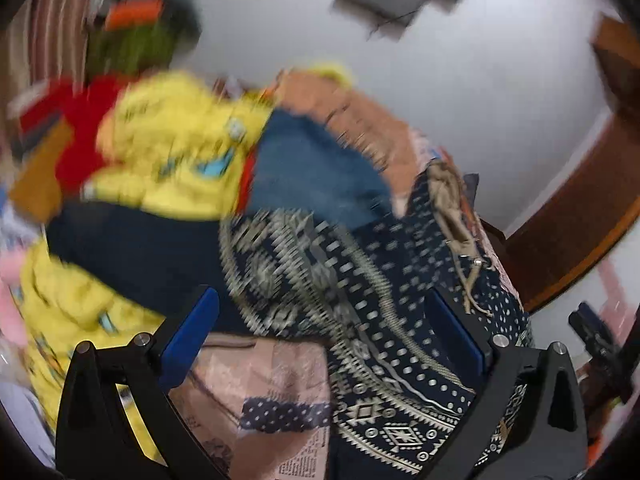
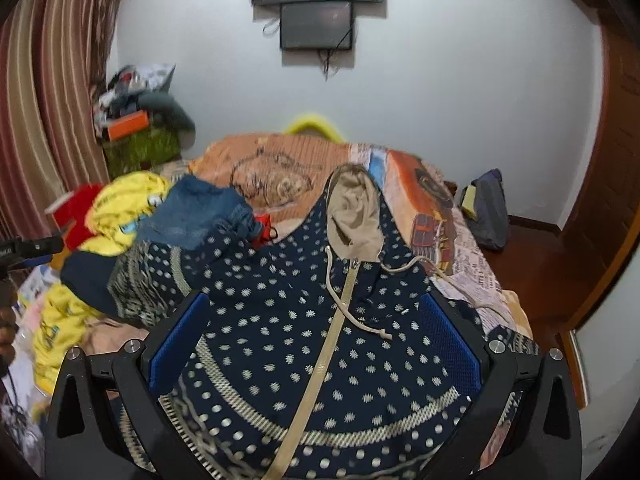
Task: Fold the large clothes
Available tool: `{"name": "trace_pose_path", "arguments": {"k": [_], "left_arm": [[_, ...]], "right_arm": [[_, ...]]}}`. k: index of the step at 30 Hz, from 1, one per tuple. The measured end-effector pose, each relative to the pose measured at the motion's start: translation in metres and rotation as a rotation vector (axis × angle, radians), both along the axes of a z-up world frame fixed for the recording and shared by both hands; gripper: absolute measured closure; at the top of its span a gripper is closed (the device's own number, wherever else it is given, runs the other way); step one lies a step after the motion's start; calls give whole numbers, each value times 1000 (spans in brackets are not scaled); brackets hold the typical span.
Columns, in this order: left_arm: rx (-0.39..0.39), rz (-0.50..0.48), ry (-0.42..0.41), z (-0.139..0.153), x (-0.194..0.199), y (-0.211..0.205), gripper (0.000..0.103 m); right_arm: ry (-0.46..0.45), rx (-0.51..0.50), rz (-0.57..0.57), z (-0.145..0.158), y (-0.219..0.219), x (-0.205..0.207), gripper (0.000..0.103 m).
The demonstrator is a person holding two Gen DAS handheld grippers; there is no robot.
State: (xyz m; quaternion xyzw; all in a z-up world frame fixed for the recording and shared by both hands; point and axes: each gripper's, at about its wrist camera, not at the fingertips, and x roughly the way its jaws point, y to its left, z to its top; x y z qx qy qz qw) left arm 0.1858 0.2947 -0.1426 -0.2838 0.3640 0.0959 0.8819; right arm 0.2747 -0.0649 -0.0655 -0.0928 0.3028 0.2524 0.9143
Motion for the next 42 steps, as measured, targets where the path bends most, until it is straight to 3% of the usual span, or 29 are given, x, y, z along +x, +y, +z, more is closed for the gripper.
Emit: {"name": "trace_pose_path", "arguments": {"k": [3,7,10,15,20,23,27,31,38,42], "left_arm": [[-103,48,61,-36,-1,30,0],[-138,120,145,-80,-7,60,0],[-205,165,181,-108,-13,84,1],[-326,220,199,-147,-20,117,18],[-359,266,135,-147,-29,137,29],[-330,289,83,-132,-38,148,29],[-329,320,83,-131,-38,168,32],[-291,337,145,-138,-24,181,53],[-86,325,220,-113,-3,167,86],[5,293,224,-86,0,149,94]], "right_arm": [[70,-41,35,-18,13,25,0],[207,-68,82,-47,29,50,0],[296,-103,81,-71,39,67,0],[367,-153,88,-100,49,84,0],[402,-170,82,-113,51,93,0],[409,-175,78,-114,51,98,0],[409,-174,69,-113,52,102,0],[411,-172,67,-115,54,105,0],[407,-187,73,-115,53,101,0],[385,-183,73,-107,49,98,0]]}}
